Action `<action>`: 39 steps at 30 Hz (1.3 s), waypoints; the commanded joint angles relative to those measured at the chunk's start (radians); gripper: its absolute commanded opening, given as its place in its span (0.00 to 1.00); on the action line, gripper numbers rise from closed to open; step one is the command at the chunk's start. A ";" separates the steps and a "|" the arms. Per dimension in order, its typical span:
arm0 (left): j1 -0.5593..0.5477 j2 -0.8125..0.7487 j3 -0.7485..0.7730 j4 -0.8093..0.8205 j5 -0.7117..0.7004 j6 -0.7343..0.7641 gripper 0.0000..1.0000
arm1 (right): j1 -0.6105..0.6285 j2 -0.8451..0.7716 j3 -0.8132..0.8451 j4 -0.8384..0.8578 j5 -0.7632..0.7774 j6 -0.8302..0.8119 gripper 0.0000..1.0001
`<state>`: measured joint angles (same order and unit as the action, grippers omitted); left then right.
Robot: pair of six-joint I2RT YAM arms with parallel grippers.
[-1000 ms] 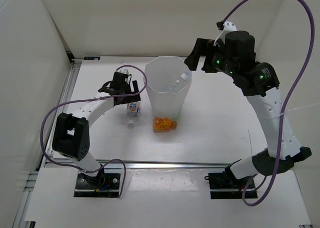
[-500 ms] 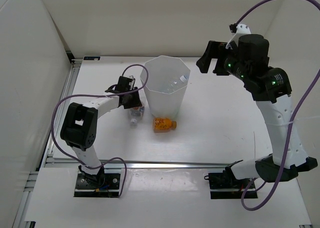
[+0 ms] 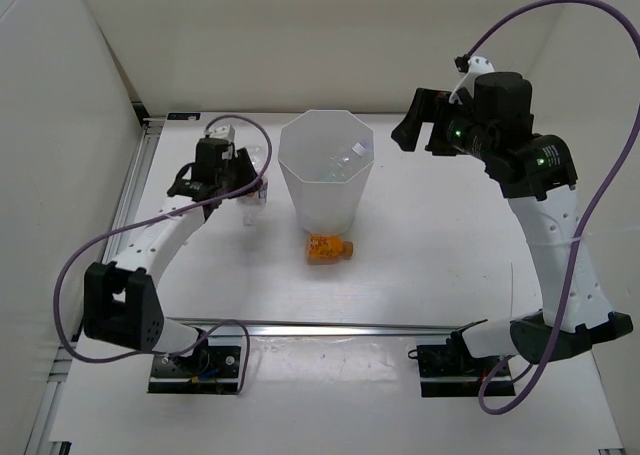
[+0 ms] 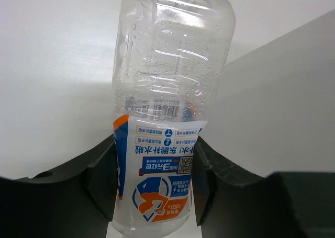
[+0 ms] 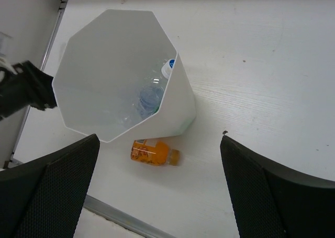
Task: Put the plastic bottles in the bin
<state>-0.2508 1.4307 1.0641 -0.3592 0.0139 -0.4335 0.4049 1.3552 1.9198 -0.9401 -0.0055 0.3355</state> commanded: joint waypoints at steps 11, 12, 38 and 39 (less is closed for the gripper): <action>-0.119 0.006 0.698 0.011 0.037 -0.004 0.51 | -0.015 -0.048 -0.070 0.060 -0.060 0.040 1.00; -0.133 0.026 0.721 0.011 0.055 -0.004 0.51 | -0.015 -0.048 -0.080 0.069 -0.060 0.040 1.00; -0.110 -0.361 0.315 -0.018 -0.364 0.114 1.00 | 0.559 -0.279 -0.611 0.410 0.123 -0.530 1.00; -0.094 -0.398 0.300 -0.030 -0.379 0.092 1.00 | 0.601 -0.260 -0.611 0.399 0.178 -0.565 1.00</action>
<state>-0.3786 1.0668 1.4368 -0.3481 -0.2638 -0.3477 0.9062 1.0275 1.2846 -0.6086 0.0605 -0.0425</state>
